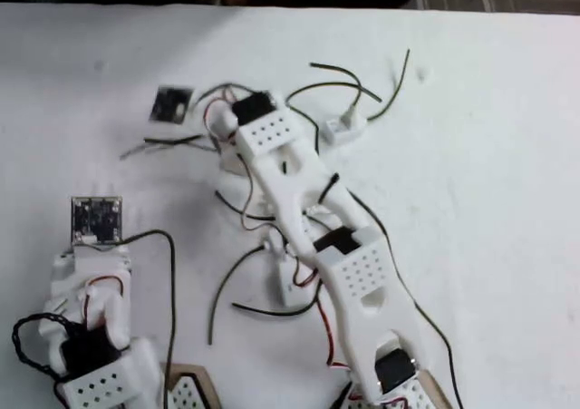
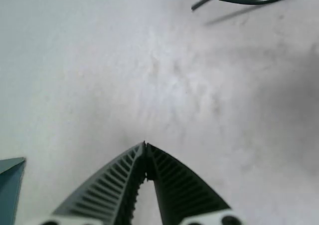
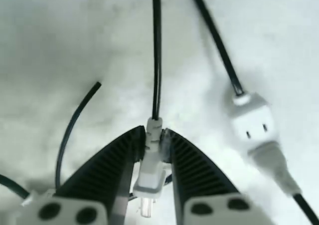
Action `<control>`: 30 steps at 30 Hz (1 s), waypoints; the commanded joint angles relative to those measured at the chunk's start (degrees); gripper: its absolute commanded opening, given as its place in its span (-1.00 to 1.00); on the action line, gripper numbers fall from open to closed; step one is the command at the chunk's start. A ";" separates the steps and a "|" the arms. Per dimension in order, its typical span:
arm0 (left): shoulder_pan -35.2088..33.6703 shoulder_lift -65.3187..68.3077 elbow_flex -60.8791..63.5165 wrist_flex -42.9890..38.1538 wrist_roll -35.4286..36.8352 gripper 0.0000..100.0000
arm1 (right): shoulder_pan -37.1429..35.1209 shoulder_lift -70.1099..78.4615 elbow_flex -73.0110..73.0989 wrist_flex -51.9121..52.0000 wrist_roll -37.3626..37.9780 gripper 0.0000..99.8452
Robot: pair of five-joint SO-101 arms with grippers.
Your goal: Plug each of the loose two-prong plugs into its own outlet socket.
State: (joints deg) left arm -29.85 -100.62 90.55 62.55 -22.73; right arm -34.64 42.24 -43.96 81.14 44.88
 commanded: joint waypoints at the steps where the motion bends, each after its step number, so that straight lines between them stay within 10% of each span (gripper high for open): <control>1: 0.57 -0.75 -0.18 -1.32 -0.53 -0.95 | 0.31 -4.26 -4.13 3.65 -6.07 -0.97; 30: 0.57 -0.75 -0.18 -1.32 -0.53 -0.95 | -0.92 13.85 -18.64 10.95 -9.76 -0.80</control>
State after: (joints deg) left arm -29.85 -100.62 90.55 62.55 -22.73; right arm -35.08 57.19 -60.84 90.81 35.30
